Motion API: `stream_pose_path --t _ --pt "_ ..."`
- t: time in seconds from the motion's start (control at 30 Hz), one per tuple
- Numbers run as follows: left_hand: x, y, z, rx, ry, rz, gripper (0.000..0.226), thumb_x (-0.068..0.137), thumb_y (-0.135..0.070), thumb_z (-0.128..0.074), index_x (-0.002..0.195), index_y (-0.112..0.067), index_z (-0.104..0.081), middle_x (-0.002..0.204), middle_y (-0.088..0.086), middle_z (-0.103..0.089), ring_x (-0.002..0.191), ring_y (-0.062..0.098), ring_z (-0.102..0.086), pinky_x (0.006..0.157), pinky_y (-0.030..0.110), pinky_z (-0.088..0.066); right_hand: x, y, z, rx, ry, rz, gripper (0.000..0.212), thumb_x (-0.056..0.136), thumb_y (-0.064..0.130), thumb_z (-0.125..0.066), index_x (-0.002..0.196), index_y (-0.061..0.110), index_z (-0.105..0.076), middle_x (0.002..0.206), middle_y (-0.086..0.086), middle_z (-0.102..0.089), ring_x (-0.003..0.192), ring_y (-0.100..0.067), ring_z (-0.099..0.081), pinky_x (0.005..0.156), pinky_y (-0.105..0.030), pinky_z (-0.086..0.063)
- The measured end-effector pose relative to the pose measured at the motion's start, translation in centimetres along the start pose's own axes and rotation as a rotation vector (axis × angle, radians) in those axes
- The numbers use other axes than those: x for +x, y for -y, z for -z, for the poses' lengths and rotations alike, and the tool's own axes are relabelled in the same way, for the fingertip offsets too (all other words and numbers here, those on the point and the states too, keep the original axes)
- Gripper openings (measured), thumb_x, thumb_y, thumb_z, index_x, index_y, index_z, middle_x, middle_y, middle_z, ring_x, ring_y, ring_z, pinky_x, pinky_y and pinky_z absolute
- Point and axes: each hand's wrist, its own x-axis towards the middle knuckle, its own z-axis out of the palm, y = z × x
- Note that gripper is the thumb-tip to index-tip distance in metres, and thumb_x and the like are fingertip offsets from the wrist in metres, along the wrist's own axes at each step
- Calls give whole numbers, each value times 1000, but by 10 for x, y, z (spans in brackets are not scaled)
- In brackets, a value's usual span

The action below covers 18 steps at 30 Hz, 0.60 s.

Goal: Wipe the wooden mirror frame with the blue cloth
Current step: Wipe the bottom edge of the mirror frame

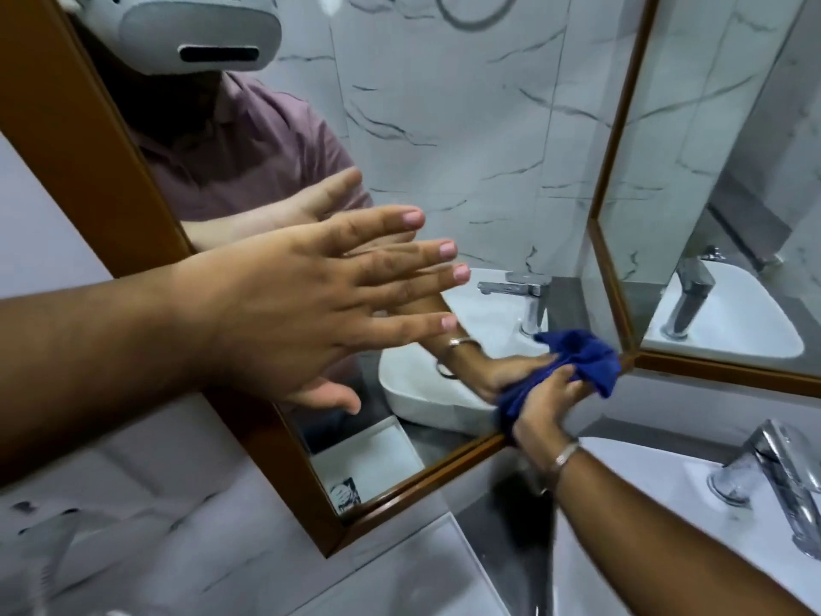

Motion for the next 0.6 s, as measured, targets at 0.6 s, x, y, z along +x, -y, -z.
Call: stream_pose_path --t 0.6 --pt "4 82 52 323 -80 93 81 91 -64 -41 158 -21 -30 165 19 -26 152 38 -21 125 58 -6 101 178 -69 146 -51 209 29 97 21 -40 118 7 -55 107 -6 -63 74 -6 -58 53 0 -39"
